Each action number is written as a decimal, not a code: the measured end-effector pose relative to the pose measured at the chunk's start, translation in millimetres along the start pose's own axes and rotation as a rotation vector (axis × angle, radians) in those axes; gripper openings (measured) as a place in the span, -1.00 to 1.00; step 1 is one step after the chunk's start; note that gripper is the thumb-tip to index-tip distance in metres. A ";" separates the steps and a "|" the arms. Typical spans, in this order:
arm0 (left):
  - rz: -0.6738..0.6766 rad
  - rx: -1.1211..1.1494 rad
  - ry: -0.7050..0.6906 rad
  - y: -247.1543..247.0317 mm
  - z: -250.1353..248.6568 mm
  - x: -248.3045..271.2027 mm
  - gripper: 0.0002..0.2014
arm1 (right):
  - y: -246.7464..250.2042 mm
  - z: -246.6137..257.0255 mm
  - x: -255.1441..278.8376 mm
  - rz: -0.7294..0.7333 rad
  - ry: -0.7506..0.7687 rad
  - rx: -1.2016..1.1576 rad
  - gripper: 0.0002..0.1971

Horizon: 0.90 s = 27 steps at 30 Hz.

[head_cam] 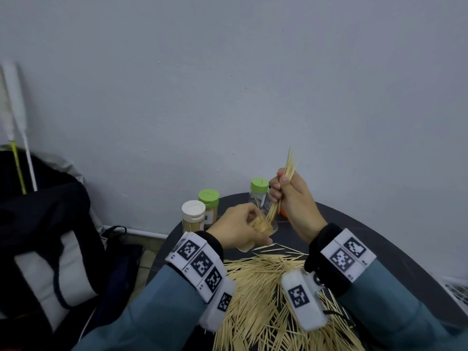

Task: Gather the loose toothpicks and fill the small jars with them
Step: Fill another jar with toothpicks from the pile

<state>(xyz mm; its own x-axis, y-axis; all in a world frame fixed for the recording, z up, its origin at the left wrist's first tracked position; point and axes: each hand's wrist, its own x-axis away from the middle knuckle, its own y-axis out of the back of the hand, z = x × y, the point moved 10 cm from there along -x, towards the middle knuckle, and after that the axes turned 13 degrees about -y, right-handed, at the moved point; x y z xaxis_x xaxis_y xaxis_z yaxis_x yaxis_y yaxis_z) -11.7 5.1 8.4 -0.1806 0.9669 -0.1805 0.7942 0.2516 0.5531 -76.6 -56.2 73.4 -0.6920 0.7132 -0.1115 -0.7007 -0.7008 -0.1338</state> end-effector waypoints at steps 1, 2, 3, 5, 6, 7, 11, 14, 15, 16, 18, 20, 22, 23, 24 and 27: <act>-0.004 0.031 -0.005 -0.2 -0.6 -0.4 -0.46 | -0.9 -4.9 2.3 -0.003 -0.011 0.006 -0.75; -0.007 0.063 -0.012 -0.5 -1.7 -0.5 -0.49 | -1.6 -9.4 5.3 -0.007 -0.022 0.008 -0.76; -0.012 0.099 -0.022 -0.9 -2.6 -1.0 -0.52 | -2.8 -13.3 8.5 -0.009 -0.032 -0.001 -0.77; -0.030 0.168 -0.042 -0.7 -4.8 -1.9 -0.61 | -6.2 -18.2 14.4 0.004 -0.031 -0.027 -0.79; -0.045 0.186 -0.047 0.6 -5.6 -2.1 -0.64 | -8.3 -19.6 17.0 0.015 -0.022 -0.016 -0.80; -0.061 0.195 -0.047 2.1 -4.9 -2.6 -0.66 | -10.6 -21.1 19.1 0.022 -0.016 0.009 -0.79; -0.093 0.190 -0.039 6.8 -1.8 -3.2 -0.68 | -16.1 -28.1 22.4 0.048 -0.038 0.047 -0.74; -0.090 0.179 -0.035 8.0 -1.3 -2.5 -0.65 | -13.0 -30.4 20.7 0.022 -0.073 -0.024 -0.74; -0.084 0.176 -0.032 7.4 -1.0 -2.5 -0.65 | -11.6 -29.7 19.8 0.012 -0.071 -0.048 -0.74; -0.076 0.174 -0.031 6.7 -0.8 -2.3 -0.64 | -10.3 -27.8 19.3 0.003 -0.062 -0.073 -0.73; -0.063 0.166 -0.030 5.3 -1.3 -2.2 -0.63 | -7.5 -24.3 18.1 -0.018 -0.039 -0.106 -0.70; -0.059 0.165 -0.026 4.5 -1.6 -1.8 -0.63 | -6.9 -22.4 18.2 -0.024 -0.022 -0.108 -0.70; -0.061 0.186 -0.026 4.7 -2.3 -1.2 -0.65 | -8.2 -24.2 19.2 -0.016 -0.011 -0.081 -0.73; -0.064 0.206 -0.029 5.0 -2.6 -1.0 -0.66 | -8.8 -27.0 19.6 -0.010 -0.015 -0.064 -0.74; -0.063 0.231 -0.033 5.1 -3.5 -0.4 -0.66 | -9.2 -31.0 19.6 -0.001 -0.033 -0.050 -0.74; -0.042 0.266 -0.029 3.4 -4.0 1.1 -0.63 | -9.6 -39.6 19.9 0.019 -0.103 -0.013 -0.70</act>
<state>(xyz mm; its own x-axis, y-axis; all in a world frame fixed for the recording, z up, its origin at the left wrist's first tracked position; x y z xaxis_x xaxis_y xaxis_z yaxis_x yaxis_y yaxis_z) -11.5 7.1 13.4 -0.2030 0.9532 -0.2242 0.9114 0.2677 0.3126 -76.8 -34.7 33.5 -0.7197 0.6942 -0.0126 -0.6856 -0.7134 -0.1451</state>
